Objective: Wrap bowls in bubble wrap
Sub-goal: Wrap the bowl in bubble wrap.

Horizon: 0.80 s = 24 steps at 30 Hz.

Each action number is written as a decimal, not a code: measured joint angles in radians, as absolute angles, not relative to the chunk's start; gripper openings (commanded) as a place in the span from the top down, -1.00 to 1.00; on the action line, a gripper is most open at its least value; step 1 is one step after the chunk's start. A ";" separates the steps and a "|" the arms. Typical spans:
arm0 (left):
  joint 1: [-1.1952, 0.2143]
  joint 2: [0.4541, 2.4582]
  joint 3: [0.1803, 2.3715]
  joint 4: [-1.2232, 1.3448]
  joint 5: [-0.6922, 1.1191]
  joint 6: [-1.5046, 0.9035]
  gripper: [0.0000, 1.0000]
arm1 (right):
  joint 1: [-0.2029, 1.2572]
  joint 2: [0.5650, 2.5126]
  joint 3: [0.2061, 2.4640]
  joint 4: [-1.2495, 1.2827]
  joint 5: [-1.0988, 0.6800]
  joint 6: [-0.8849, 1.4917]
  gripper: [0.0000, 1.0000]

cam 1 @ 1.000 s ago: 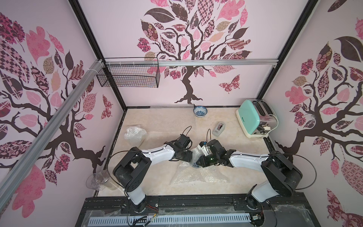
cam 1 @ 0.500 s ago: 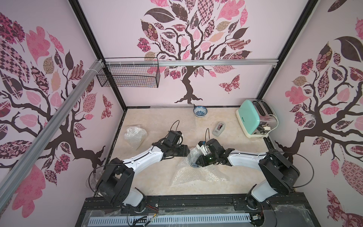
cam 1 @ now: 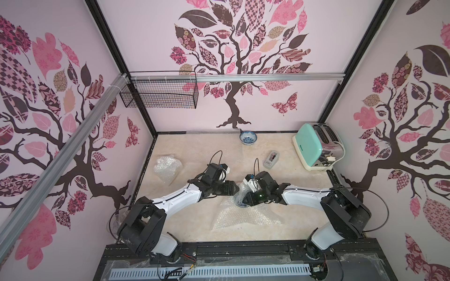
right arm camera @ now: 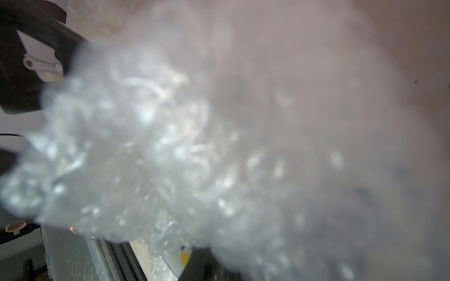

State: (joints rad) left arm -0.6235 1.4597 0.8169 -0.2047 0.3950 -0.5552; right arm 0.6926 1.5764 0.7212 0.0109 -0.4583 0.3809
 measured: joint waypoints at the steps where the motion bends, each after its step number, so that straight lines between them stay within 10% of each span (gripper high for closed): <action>1: -0.627 1.461 0.817 -0.202 0.398 -0.557 -0.33 | 0.693 1.577 0.722 0.010 -0.458 0.381 0.73; 24: -0.709 1.653 0.925 -0.257 0.236 -0.530 -0.09 | 0.693 1.583 0.735 -0.004 -0.463 0.378 0.57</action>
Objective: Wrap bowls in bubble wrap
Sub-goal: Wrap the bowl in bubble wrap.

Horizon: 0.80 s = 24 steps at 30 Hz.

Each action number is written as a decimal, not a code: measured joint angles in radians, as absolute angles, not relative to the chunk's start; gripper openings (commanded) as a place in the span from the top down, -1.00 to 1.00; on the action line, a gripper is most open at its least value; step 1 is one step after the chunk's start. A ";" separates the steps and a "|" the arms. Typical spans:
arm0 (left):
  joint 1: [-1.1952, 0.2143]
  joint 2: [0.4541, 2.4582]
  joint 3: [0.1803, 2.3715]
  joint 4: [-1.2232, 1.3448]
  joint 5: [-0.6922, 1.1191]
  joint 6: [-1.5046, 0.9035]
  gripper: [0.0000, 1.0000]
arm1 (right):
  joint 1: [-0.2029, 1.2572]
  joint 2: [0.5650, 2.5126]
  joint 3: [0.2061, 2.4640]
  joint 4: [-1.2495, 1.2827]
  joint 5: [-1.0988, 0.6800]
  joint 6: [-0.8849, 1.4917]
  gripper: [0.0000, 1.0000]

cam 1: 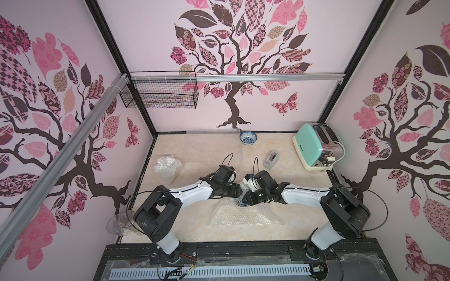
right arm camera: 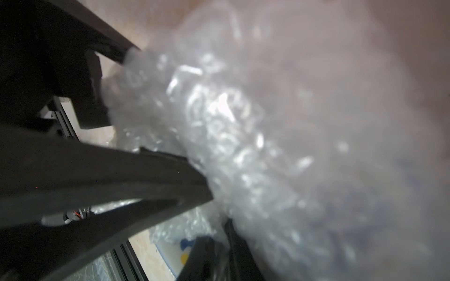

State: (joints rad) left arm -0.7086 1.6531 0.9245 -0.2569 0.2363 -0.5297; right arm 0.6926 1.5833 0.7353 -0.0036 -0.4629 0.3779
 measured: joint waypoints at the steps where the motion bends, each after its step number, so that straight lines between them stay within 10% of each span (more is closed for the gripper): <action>1: -0.710 1.662 0.930 -0.259 0.228 -0.530 -0.04 | 0.693 1.582 0.737 -0.004 -0.465 0.379 0.52; 5: -0.714 1.691 0.937 -0.270 0.199 -0.532 0.17 | 0.694 1.549 0.752 -0.020 -0.461 0.374 0.06; 19: -0.714 1.716 0.962 -0.308 0.177 -0.553 0.26 | 0.712 1.214 0.631 0.002 -0.431 0.366 0.14; 24: -0.714 1.716 0.966 -0.318 0.177 -0.561 0.26 | 0.916 1.109 0.519 0.076 -0.369 0.354 -0.08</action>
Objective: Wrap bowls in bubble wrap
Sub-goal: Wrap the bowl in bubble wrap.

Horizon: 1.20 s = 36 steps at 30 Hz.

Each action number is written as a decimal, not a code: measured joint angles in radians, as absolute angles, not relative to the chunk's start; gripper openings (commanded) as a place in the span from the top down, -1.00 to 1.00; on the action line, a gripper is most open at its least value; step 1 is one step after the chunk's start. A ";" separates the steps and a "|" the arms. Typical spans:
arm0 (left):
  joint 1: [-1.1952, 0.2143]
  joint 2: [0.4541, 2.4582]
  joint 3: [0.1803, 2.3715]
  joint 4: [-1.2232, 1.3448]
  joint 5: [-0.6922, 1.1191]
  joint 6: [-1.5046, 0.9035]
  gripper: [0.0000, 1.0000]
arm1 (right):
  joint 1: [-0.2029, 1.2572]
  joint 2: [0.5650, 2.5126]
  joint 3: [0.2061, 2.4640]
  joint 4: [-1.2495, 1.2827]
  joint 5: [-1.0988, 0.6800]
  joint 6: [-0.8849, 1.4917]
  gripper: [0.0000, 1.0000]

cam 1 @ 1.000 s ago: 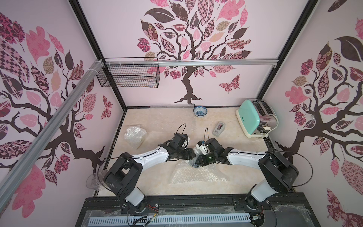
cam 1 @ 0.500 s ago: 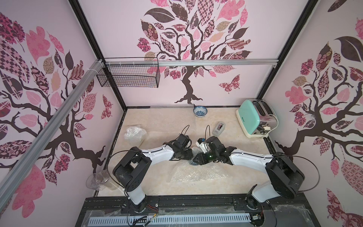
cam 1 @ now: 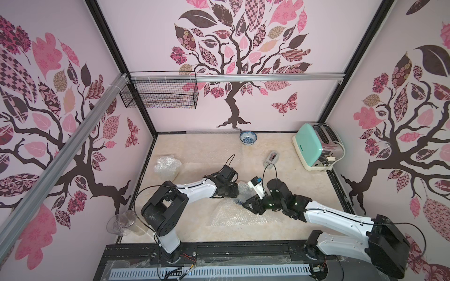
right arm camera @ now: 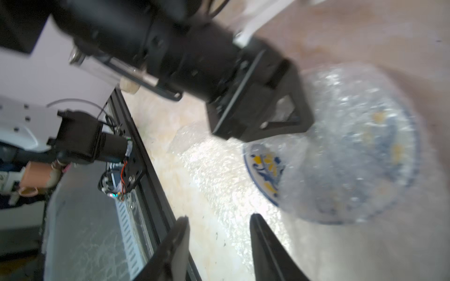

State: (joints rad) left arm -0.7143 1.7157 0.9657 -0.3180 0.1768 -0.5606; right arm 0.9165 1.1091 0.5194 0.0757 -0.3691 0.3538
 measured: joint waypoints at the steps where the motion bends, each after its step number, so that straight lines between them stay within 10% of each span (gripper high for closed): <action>1: -0.714 1.716 0.966 -0.320 0.177 -0.561 0.27 | 0.964 1.103 0.508 0.097 -0.346 0.349 -0.11; 12: -0.714 1.716 0.970 -0.334 0.176 -0.577 0.28 | 1.339 1.451 0.488 0.445 0.027 0.367 -0.36; 27: -0.714 1.716 0.974 -0.355 0.173 -0.577 0.28 | 1.409 1.798 0.628 0.650 0.207 0.314 -0.56; 36: -0.714 1.716 0.974 -0.360 0.167 -0.576 0.29 | 1.409 1.877 0.695 0.652 0.284 0.289 -0.02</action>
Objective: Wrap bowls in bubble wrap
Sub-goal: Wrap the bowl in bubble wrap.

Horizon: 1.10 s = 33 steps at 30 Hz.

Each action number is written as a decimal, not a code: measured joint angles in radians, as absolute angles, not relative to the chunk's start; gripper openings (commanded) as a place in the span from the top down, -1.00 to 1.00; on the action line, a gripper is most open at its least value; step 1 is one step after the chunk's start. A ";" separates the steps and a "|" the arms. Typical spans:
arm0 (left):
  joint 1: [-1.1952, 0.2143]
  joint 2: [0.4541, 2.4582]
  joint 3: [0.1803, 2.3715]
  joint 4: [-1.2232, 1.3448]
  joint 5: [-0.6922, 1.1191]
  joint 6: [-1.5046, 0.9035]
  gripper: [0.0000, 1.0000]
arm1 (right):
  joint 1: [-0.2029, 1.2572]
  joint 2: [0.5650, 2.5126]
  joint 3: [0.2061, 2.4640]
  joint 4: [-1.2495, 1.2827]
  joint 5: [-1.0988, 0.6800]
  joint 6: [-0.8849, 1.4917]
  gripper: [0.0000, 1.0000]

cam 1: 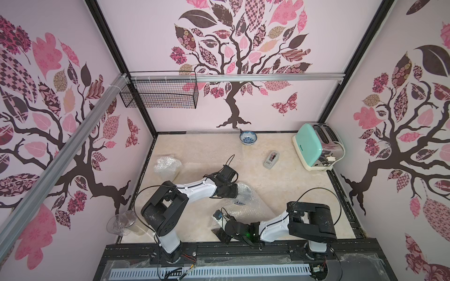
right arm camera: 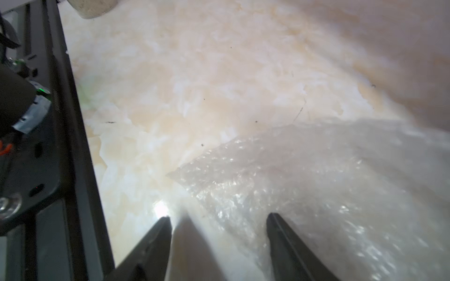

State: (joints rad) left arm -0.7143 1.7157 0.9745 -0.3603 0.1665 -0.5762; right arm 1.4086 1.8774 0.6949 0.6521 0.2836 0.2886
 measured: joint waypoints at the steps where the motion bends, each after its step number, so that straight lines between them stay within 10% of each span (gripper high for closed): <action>1: -0.714 1.716 0.974 -0.361 0.166 -0.576 0.29 | 1.409 1.879 0.696 0.652 0.290 0.289 0.08; 12: -0.714 1.716 0.974 -0.372 0.162 -0.573 0.30 | 1.405 1.802 0.672 0.561 0.317 0.276 1.00; 33: -0.714 1.715 0.974 -0.381 0.165 -0.552 0.37 | 0.980 1.223 0.470 0.429 0.099 0.364 1.00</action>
State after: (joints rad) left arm -0.7143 1.7145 0.9745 -0.3813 0.1650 -0.5522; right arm 0.9802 1.2232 0.4702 0.4294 0.0994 0.3645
